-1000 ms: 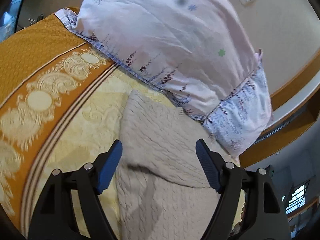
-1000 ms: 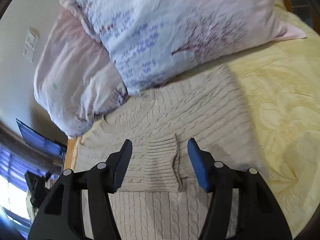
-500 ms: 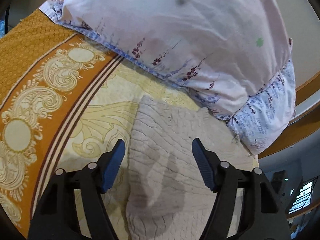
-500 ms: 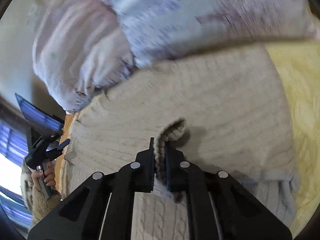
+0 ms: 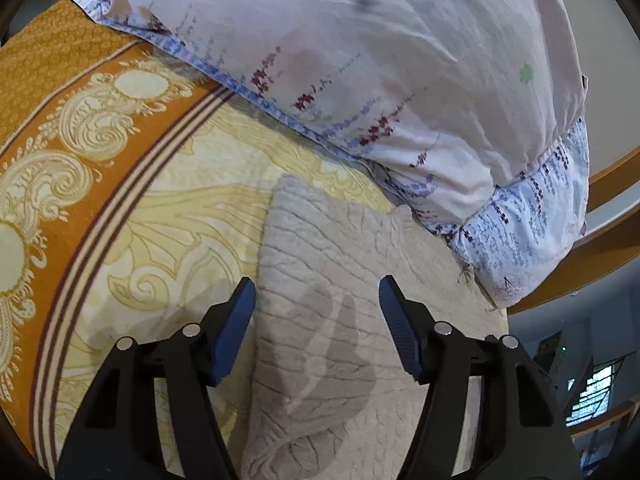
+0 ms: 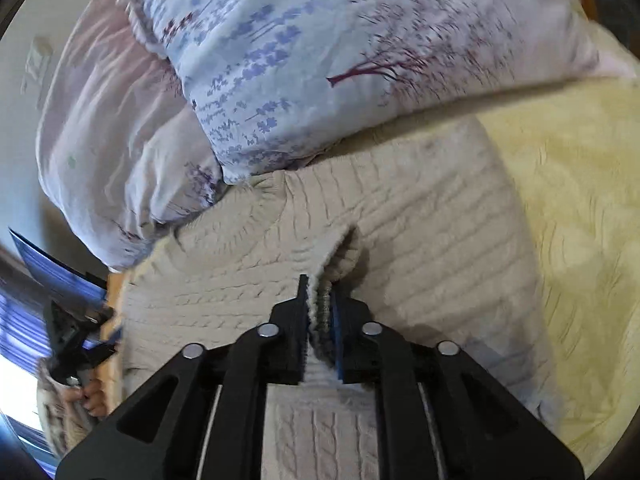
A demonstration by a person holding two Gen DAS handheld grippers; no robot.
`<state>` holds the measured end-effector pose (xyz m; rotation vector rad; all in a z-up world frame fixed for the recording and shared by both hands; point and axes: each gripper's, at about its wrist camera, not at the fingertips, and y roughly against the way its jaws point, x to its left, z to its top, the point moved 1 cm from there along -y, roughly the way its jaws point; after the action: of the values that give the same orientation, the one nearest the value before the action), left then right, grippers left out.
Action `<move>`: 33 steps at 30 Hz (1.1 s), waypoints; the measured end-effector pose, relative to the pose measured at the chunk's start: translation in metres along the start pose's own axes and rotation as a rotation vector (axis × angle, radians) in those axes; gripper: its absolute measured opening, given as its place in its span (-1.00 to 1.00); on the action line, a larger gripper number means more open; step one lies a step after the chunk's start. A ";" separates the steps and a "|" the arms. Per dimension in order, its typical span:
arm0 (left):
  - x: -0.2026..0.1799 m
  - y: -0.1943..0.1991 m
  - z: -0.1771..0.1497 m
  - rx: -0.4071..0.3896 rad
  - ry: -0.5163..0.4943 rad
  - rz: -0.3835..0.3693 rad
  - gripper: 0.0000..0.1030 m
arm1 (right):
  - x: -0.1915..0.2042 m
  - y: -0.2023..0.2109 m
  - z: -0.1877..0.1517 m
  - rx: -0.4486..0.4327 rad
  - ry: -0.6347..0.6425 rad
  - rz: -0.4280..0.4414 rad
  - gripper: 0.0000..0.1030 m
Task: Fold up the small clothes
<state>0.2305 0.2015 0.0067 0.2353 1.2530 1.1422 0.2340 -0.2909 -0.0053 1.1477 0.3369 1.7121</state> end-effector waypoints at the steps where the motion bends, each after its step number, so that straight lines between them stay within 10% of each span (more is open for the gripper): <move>1: -0.001 0.000 -0.001 0.001 -0.008 0.004 0.21 | -0.002 0.003 0.001 0.004 -0.014 0.009 -0.36; 6: -0.002 0.003 -0.004 0.001 -0.017 0.002 0.02 | -0.009 0.011 -0.012 0.024 -0.011 0.006 -0.30; 11: 0.005 0.002 -0.005 0.004 -0.003 0.015 -0.66 | -0.012 0.012 -0.020 0.018 -0.009 0.004 -0.84; 17: 0.012 0.005 -0.005 -0.014 -0.009 0.035 -0.85 | -0.004 0.025 -0.022 -0.029 0.006 0.054 -0.87; 24: 0.018 0.004 -0.005 -0.026 -0.001 0.063 -0.84 | -0.008 0.020 -0.028 -0.037 0.052 -0.121 -0.82; 28: 0.018 0.016 -0.013 -0.038 -0.001 0.040 -0.52 | 0.000 0.040 -0.036 -0.090 0.097 -0.177 -0.01; 33: 0.014 0.048 -0.039 -0.052 -0.056 -0.014 0.05 | -0.025 0.079 -0.048 -0.114 0.090 -0.135 0.15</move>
<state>0.1704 0.2180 0.0169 0.2179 1.1725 1.1472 0.1501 -0.3342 0.0098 0.9463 0.3591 1.6456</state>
